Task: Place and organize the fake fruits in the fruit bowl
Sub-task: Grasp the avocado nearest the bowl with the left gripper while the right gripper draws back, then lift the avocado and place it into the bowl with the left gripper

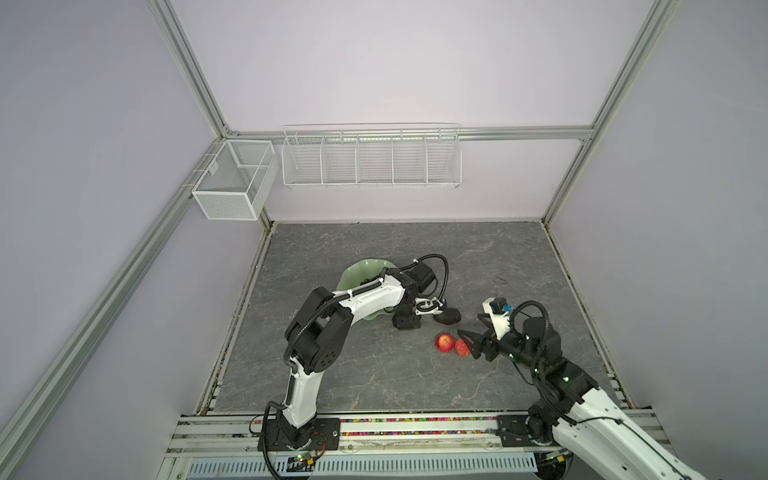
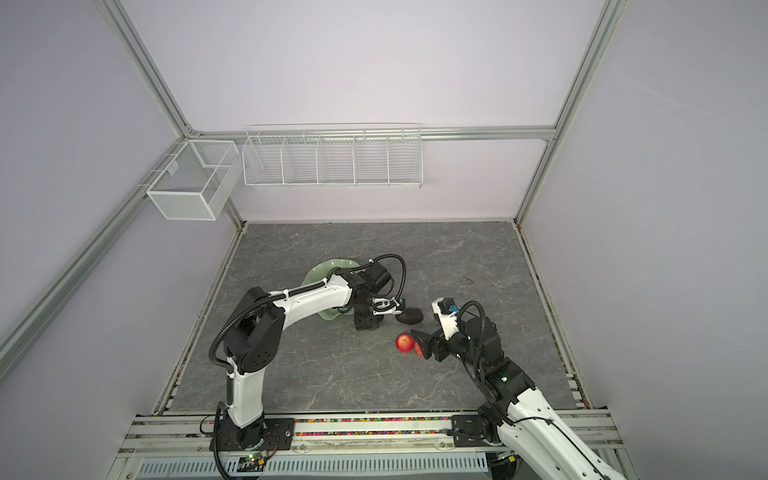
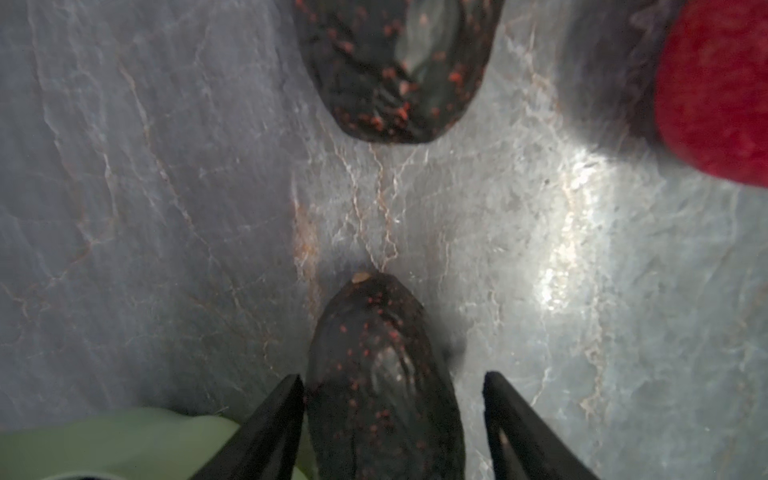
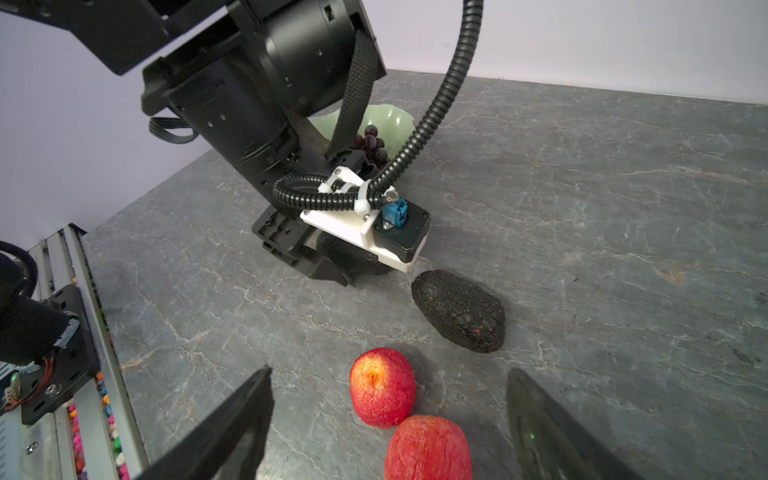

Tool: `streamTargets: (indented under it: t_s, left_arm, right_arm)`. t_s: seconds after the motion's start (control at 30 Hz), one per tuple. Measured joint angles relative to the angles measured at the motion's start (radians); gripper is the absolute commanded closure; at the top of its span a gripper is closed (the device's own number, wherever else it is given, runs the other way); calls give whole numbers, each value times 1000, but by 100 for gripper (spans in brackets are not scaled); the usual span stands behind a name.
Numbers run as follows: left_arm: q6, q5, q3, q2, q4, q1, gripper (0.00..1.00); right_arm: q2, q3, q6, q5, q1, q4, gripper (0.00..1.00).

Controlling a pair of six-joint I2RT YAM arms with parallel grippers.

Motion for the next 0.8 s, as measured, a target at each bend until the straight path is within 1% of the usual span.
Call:
streamTargets:
  t_s: [0.2,0.3,0.5,0.67,0.8]
  left_arm:
    - [-29,23,19,12,-37,-16,63]
    - [-50,59,37,17,-48,-20,70]
    - [-76,131,34,-14,-29,-19,72]
    - [-118,194,-13,-173,29,6,74]
    - [-191,207,-66,-321,128,90,76]
  right_arm:
    - [2,0,-1,0,-2,0,11]
    - [2,0,-1,0,-3,0,11]
    - [6,0,-1,4,-7,0,11]
    - [42,29,3,1,-9,1,11]
    - [106,103,15,-17,-9,28,12]
